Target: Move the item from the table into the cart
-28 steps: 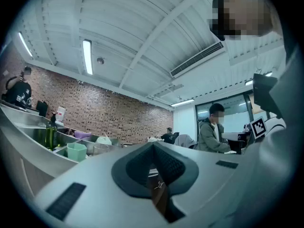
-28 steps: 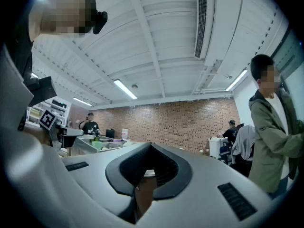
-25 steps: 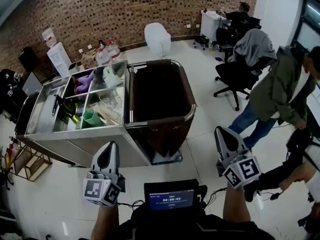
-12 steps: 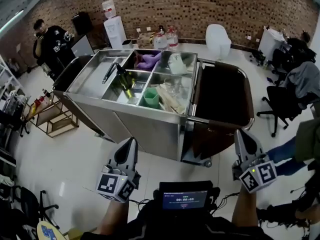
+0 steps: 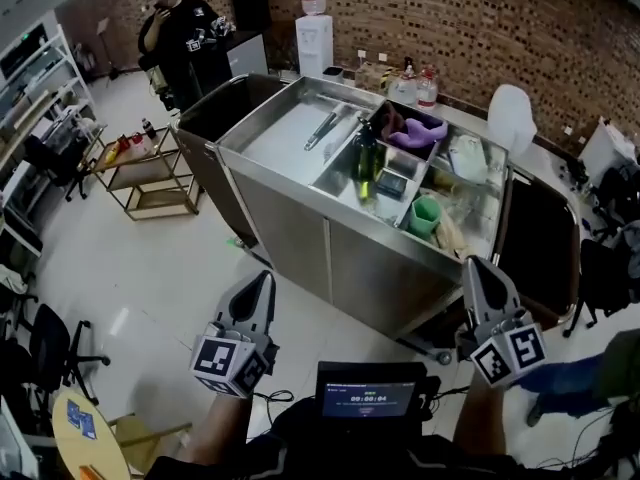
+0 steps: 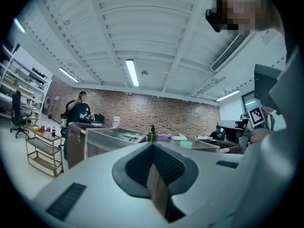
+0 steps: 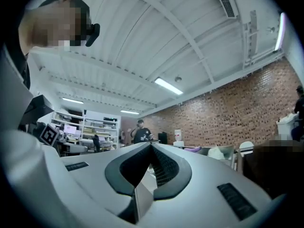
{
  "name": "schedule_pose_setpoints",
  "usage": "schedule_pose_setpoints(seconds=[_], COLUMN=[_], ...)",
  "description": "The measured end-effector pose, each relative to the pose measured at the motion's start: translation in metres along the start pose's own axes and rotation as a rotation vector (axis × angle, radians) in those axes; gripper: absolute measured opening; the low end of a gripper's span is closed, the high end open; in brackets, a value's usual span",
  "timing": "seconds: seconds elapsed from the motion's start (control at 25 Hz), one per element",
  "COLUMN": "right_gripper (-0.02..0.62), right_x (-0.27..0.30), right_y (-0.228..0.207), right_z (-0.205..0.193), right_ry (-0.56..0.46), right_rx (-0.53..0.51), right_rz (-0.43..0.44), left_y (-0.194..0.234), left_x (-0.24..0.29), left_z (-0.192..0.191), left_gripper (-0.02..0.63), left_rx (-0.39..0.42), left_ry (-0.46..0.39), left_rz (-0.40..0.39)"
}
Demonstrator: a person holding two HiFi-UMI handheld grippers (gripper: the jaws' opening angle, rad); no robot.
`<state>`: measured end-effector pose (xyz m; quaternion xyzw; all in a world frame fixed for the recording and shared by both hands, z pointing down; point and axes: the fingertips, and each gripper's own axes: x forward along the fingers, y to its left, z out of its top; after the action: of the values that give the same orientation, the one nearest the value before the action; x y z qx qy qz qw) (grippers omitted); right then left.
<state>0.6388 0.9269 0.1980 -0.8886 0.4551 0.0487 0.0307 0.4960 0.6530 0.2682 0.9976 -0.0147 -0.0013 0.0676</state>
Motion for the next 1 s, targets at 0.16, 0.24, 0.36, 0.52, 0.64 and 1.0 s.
schedule_pose_setpoints(seconds=[0.16, 0.24, 0.36, 0.52, 0.64, 1.0], right_gripper=[0.006, 0.006, 0.006, 0.006, 0.006, 0.006], right_x=[0.076, 0.11, 0.155, 0.217, 0.261, 0.379], right_y=[0.051, 0.065, 0.082, 0.123, 0.174, 0.43], right_z=[0.0, 0.009, 0.012, 0.006, 0.004, -0.029], right_ry=[-0.006, -0.028, -0.036, -0.046, -0.051, -0.057], right_rx=[-0.003, 0.011, 0.072, 0.12, 0.139, 0.153], right_rz=[0.149, 0.217, 0.298, 0.402, 0.472, 0.662], left_y=[0.069, 0.096, 0.12, 0.17, 0.225, 0.412], left_x=[-0.014, -0.019, -0.03, -0.057, -0.094, -0.285], left_z=[0.007, 0.014, 0.031, 0.049, 0.05, 0.068], left_gripper=[0.017, 0.017, 0.017, 0.017, 0.017, 0.017], left_rx=[0.0, 0.01, 0.025, 0.035, 0.018, 0.022], left_ry=[-0.005, -0.006, -0.033, -0.06, -0.031, -0.106], left_rz=[0.114, 0.184, 0.265, 0.381, 0.479, 0.731])
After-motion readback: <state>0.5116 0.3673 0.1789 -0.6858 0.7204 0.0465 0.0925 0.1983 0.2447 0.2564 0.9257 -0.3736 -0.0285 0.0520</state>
